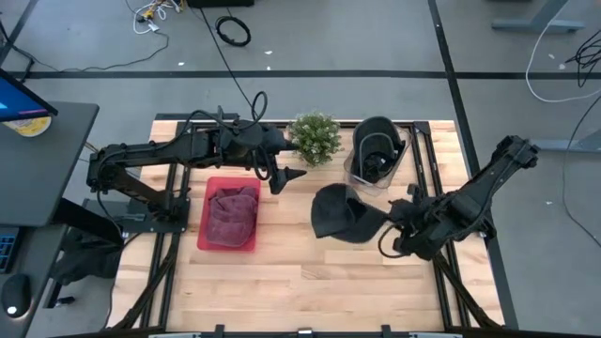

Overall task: Pick & Place hat
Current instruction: Put the black cap into the transparent bin

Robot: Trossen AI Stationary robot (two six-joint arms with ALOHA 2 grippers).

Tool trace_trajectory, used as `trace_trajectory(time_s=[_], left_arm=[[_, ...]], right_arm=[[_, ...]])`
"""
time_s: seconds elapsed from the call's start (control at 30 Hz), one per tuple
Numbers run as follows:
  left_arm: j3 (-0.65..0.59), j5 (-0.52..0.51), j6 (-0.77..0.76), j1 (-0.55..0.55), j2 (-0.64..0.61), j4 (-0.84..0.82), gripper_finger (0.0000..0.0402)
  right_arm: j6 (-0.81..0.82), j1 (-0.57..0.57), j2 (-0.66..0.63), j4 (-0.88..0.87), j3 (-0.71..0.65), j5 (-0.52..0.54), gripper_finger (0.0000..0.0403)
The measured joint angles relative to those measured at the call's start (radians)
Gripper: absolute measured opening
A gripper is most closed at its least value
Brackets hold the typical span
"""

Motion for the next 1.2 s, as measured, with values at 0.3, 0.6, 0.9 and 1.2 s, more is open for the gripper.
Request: trace_trajectory(time_s=[0.3, 0.6, 0.9, 1.2], left_arm=[[0.000, 0.174, -0.067, 0.000, 0.000, 0.003, 0.0376], [0.000, 0.210, -0.137, 0.000, 0.000, 0.031, 0.0376], [0.000, 0.191, -0.141, 0.007, 0.001, 0.099, 0.0376], [0.000, 0.185, -0.062, 0.006, 0.008, 0.123, 0.0266]], right_arm=[[-0.396, -0.044, 0.000, -0.067, 0.140, 0.265, 0.0007], [-0.615, -0.153, 0.000, 0.026, 0.180, 0.325, 0.0008], [-0.850, -0.197, 0.000, 0.240, 0.180, 0.307, 0.0008], [-0.879, -0.254, 0.000, 0.316, 0.180, 0.307, 0.0008]])
